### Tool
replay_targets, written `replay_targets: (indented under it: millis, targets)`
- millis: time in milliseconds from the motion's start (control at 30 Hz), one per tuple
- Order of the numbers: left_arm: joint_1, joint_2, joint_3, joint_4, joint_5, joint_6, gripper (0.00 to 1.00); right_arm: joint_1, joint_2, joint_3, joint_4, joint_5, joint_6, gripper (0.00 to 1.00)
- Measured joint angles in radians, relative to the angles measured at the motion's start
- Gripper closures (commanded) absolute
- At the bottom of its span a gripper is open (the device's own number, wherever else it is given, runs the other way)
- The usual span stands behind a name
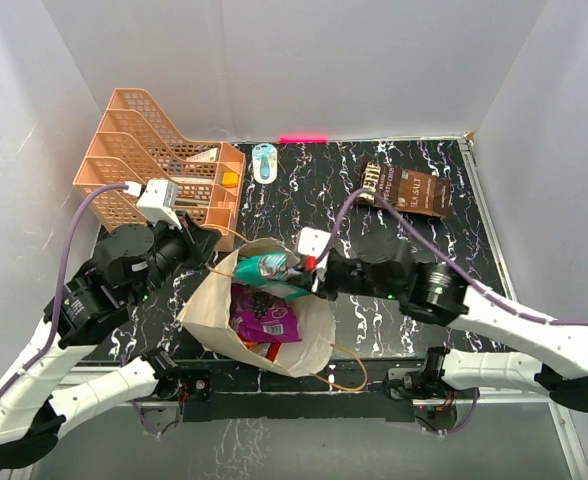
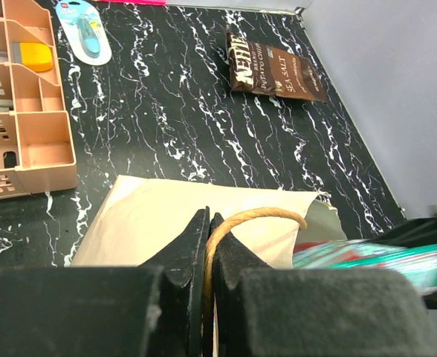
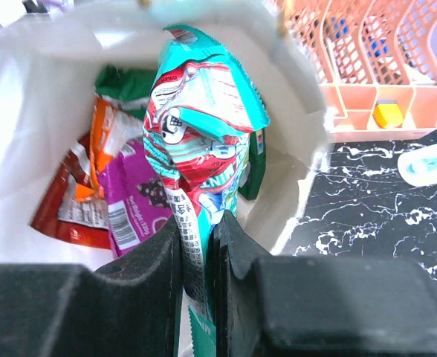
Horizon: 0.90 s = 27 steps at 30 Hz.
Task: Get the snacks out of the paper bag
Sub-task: Take out the snack from the paper bag, then place the snack at the center of the board.
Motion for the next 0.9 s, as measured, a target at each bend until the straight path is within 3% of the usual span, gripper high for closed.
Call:
replay_targets:
  millis: [333, 433, 600, 733, 833, 900]
  targets:
    - [0.0, -0.017, 0.0, -0.019, -0.02, 0.008, 1.0, 0.0, -0.116, 0.293, -0.165, 0.078, 0.141, 0.93]
    - [0.0, -0.016, 0.0, -0.022, -0.021, 0.018, 1.0, 0.001, -0.147, 0.341, -0.187, 0.171, 0.151, 0.93]
    - [0.0, -0.016, 0.0, -0.023, -0.021, 0.031, 1.0, 0.004, -0.172, 0.35, -0.173, 0.544, 0.172, 0.93]
    - [0.0, -0.017, 0.0, -0.025, -0.021, 0.041, 1.0, -0.001, -0.146, 0.301, -0.086, 0.928, 0.134, 0.93]
    - [0.0, -0.021, 0.0, -0.027, -0.021, 0.043, 1.0, -0.038, -0.088, 0.237, -0.015, 1.101, 0.066, 0.93]
    - [0.0, -0.024, 0.0, -0.027, -0.021, 0.043, 1.0, -0.121, -0.031, 0.215, 0.016, 1.131, 0.033, 0.93]
